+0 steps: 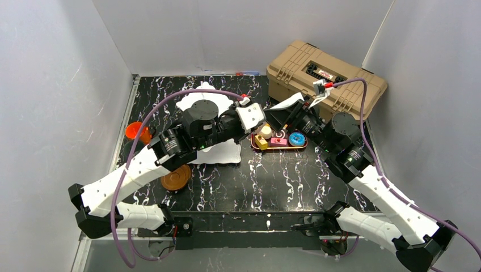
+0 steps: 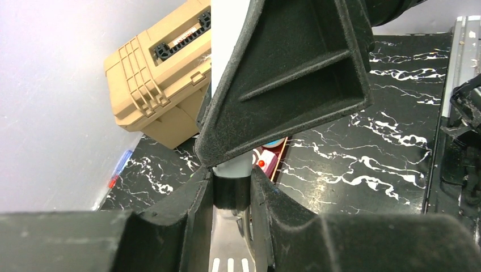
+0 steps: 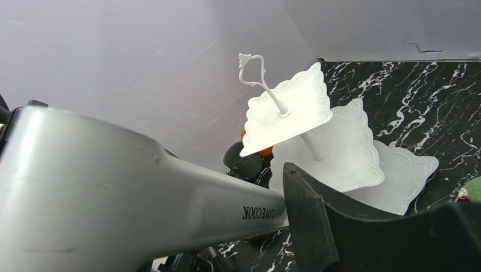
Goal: Serve the afternoon tea
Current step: Adjust the clamp.
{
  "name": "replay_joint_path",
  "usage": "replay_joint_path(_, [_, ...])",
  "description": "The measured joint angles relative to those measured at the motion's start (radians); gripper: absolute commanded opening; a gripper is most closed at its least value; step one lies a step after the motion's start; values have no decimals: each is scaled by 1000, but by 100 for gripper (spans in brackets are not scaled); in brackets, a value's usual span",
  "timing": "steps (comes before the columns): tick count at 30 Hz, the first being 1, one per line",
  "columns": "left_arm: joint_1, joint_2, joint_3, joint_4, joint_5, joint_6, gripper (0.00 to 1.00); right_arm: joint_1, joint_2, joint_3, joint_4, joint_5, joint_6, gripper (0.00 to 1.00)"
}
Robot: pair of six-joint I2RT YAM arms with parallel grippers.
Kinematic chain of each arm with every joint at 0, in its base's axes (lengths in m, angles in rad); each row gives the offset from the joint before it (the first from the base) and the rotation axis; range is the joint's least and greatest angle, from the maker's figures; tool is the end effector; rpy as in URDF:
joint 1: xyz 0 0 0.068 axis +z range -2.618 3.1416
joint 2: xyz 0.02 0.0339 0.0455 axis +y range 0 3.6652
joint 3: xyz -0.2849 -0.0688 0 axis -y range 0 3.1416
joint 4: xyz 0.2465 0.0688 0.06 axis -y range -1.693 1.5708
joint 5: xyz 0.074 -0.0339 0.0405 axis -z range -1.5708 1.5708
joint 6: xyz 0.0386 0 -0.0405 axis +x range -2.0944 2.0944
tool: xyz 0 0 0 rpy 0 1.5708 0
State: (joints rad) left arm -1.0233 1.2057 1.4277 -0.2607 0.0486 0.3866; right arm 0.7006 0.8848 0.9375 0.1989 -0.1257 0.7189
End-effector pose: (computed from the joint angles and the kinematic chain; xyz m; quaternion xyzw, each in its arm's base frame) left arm 0.1327 -0.2213 0.4881 0.4797 0.5378 -0.2336 0.6528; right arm 0.1431 0.1270 0.4348 -0.0440 0.6120 0.5431 0.5731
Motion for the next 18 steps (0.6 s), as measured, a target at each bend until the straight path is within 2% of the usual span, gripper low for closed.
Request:
replay_joint_path(3, [0, 2, -8, 12, -12, 10, 12, 0, 5, 8, -11, 8, -8, 66])
replay_joint_path(6, [0, 10, -12, 18, -20, 16, 23, 0, 11, 9, -16, 16, -13, 59])
replay_joint_path(9, [1, 22, -12, 20, -27, 18, 44, 0, 14, 9, -18, 22, -18, 53])
replay_joint_path(11, [1, 27, -12, 21, -24, 24, 53, 1, 14, 9, -27, 34, -24, 51])
replay_joint_path(17, [1, 31, -11, 16, -12, 16, 87, 1, 14, 9, -77, 84, -51, 51])
replay_joint_path(18, [1, 31, -10, 13, -11, 14, 89, 1, 14, 9, -82, 90, -58, 52])
